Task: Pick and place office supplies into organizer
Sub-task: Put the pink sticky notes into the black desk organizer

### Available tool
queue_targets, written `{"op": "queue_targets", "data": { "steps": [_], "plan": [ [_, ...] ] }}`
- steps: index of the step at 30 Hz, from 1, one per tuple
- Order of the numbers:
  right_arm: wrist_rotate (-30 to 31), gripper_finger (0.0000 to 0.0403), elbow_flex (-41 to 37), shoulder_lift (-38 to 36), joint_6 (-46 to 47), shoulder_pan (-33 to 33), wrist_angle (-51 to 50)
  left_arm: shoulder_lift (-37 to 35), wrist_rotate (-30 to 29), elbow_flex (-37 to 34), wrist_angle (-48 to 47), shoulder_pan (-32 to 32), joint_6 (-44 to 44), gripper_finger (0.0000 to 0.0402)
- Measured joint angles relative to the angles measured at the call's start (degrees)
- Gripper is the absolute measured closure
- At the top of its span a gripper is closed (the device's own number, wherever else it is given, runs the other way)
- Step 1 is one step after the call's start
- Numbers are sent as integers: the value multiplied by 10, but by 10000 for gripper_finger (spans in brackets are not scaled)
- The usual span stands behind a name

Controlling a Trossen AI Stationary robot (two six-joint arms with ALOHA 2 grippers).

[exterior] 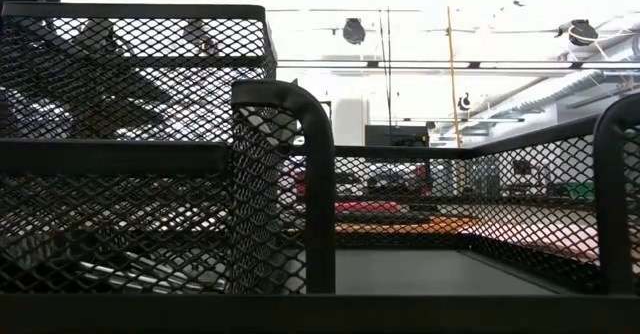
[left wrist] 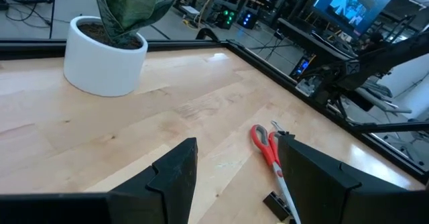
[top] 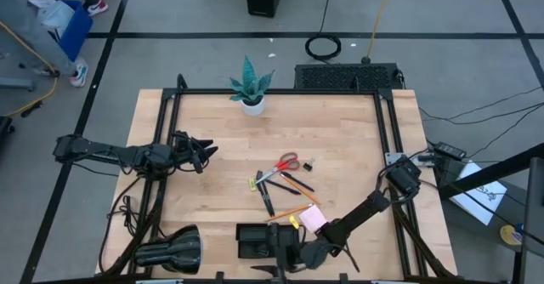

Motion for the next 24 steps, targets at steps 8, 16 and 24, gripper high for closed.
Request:
{"op": "queue_targets", "data": {
  "steps": [8,16,24],
  "plan": [
    [124,218,0,-83,-16,15,-240,0,1,0,-2,0,0,190],
    [138,223,-18,-166,120,31,-478,0,1,0,-3,0,0,190],
    [127,229,-179,-251,266,54,-489,0,1,0,-3,0,-6,190]
  ]
}}
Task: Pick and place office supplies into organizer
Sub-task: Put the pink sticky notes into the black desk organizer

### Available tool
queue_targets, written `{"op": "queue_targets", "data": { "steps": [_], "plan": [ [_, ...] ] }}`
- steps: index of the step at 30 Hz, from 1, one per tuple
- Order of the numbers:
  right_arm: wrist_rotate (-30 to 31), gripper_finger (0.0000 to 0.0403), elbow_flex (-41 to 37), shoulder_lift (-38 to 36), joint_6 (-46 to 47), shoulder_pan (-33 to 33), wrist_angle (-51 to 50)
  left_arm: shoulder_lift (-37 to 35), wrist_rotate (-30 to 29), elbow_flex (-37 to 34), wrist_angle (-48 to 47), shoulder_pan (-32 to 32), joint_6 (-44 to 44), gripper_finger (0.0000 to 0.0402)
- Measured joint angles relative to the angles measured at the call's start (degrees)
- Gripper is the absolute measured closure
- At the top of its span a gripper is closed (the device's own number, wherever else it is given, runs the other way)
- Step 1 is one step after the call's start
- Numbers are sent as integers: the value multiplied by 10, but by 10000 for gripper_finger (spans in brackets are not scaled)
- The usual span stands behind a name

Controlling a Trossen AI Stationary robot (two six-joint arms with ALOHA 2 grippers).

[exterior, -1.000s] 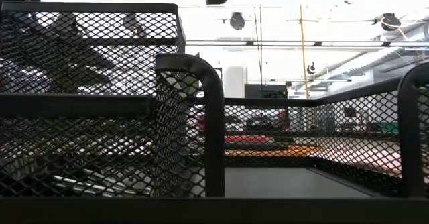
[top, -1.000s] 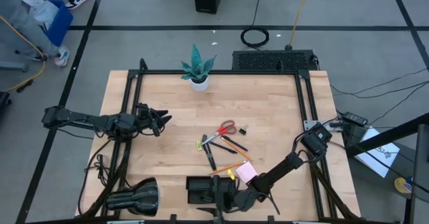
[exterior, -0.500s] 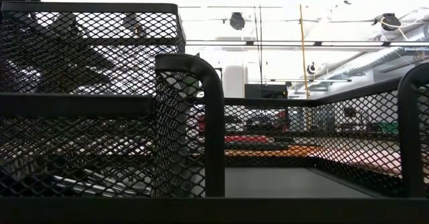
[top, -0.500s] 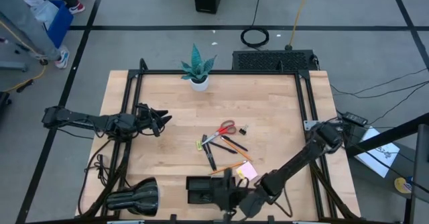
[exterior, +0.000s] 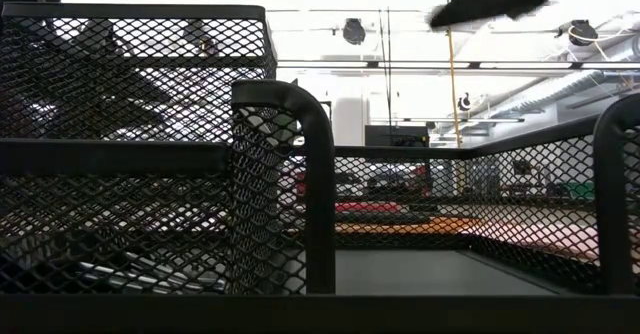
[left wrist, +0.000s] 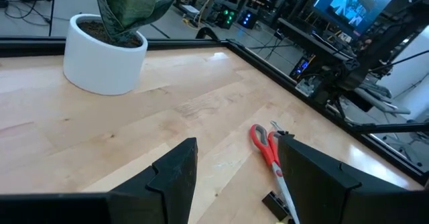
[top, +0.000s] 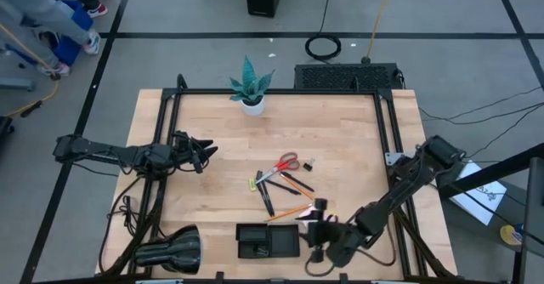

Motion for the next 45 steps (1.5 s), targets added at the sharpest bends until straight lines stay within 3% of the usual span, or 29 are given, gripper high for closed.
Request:
{"op": "queue_targets", "data": {
  "steps": [7,20,23,26,31,35,39,45],
  "plan": [
    [-97,232,-99,-45,60,28,20,0,1,0,0,0,1,190],
    [-95,232,-102,-38,49,64,-49,57,3,0,0,0,-25,190],
    [-108,232,-102,-42,72,64,-25,71,1,0,3,0,-33,190],
    [-126,232,-109,-42,156,64,47,79,-2,-1,9,0,-32,190],
    [-200,232,-116,-41,131,48,84,80,-17,-1,12,0,-32,190],
    [-276,236,-95,-41,154,21,2,80,-17,-1,17,0,-33,190],
    [-289,242,-49,-41,144,25,-56,80,-17,-1,25,0,-34,190],
    [-271,258,69,-29,168,34,-300,83,-17,-1,23,0,-39,190]
  ]
}}
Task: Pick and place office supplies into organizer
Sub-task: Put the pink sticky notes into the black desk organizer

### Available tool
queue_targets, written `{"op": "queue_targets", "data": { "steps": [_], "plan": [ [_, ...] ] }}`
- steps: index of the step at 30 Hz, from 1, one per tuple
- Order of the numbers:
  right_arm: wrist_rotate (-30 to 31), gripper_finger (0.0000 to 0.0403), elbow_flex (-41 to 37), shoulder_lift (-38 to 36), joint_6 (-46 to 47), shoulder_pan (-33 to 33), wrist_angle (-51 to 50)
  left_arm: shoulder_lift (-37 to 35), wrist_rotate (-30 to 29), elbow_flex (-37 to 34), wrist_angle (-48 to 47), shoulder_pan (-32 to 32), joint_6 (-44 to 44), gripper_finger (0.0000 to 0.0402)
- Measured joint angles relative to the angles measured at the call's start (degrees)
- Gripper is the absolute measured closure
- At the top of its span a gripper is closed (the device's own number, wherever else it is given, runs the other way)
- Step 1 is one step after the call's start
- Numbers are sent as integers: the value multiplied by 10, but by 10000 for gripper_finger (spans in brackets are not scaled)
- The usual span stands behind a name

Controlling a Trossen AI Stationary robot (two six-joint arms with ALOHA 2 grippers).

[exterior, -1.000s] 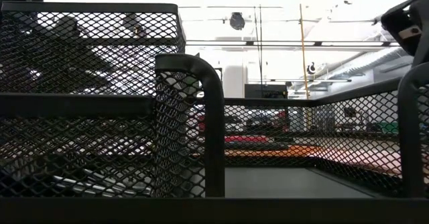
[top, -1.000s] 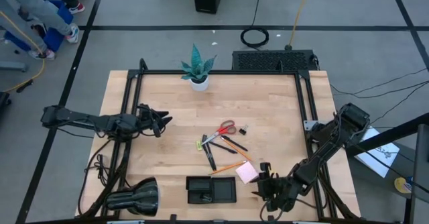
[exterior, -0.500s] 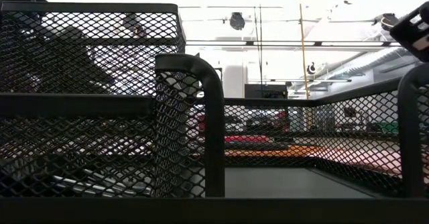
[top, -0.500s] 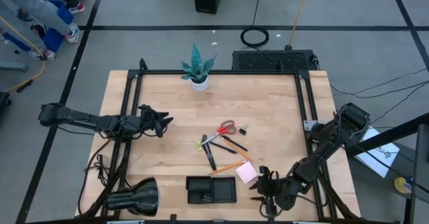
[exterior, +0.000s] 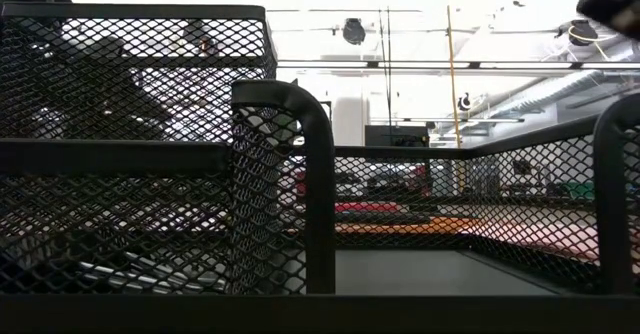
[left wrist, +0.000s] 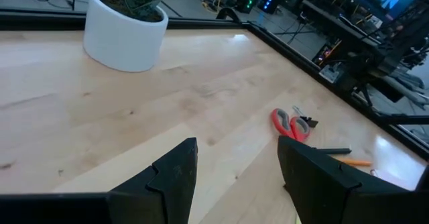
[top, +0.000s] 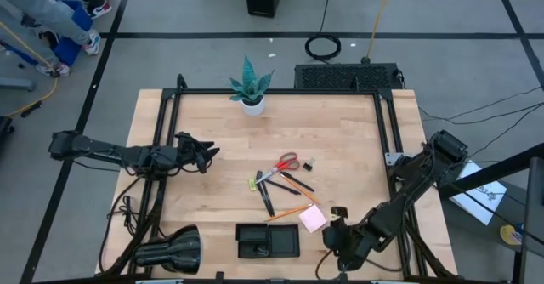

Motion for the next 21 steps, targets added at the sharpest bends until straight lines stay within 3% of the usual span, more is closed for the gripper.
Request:
{"op": "queue_targets", "data": {
  "steps": [2,6,14,21],
  "plan": [
    [12,263,42,13,6,0,-66,0,0,0,-1,0,0,190],
    [32,268,102,51,-14,4,-81,0,2,0,-12,0,-3,190],
    [46,269,155,209,-17,20,-244,0,5,1,-20,0,-3,190],
    [186,269,169,224,-60,34,-224,0,4,1,-22,0,-4,190]
  ]
}}
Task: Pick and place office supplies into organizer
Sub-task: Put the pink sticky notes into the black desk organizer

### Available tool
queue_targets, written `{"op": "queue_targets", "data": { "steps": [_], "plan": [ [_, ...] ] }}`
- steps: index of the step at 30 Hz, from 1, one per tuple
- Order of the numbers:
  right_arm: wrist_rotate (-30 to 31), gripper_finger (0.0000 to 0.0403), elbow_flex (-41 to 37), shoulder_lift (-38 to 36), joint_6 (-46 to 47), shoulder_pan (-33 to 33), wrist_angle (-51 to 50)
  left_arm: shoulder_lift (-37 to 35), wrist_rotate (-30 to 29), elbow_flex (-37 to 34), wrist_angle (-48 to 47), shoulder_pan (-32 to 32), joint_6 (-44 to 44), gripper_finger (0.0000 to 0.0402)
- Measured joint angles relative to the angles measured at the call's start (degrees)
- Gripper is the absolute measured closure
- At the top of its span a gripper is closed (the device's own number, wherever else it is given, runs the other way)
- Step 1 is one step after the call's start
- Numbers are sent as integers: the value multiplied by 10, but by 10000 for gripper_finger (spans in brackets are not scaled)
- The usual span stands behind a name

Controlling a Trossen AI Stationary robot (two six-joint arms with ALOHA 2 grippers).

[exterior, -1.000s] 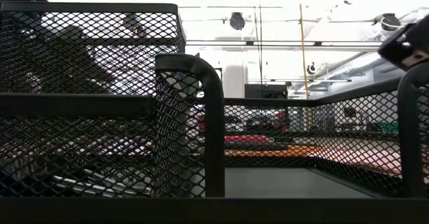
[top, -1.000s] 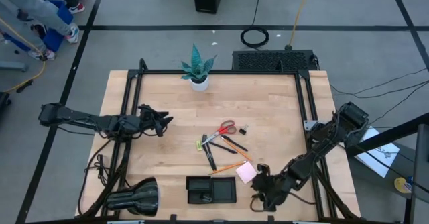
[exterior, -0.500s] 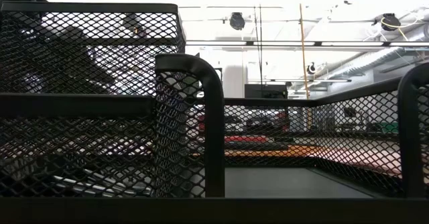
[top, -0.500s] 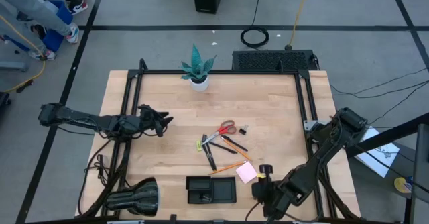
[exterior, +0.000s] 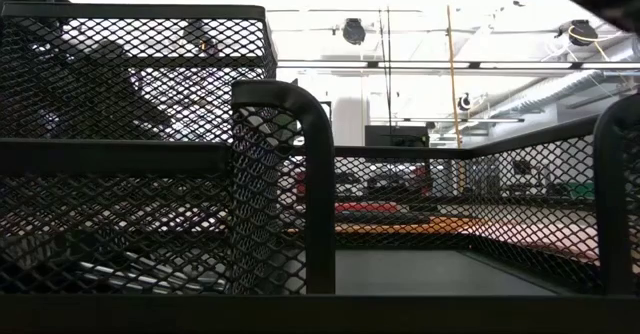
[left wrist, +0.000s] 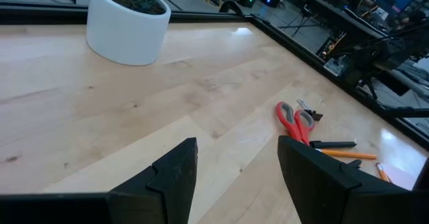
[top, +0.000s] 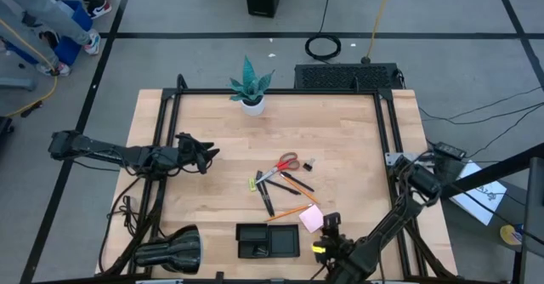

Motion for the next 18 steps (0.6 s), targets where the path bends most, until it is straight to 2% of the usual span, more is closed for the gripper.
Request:
{"op": "queue_targets", "data": {
  "steps": [3,18],
  "plan": [
    [22,269,-2,-1,-17,5,1,0,-1,0,0,0,0,190],
    [4,269,-60,0,-42,-17,37,0,0,0,-1,0,-6,190]
  ]
}}
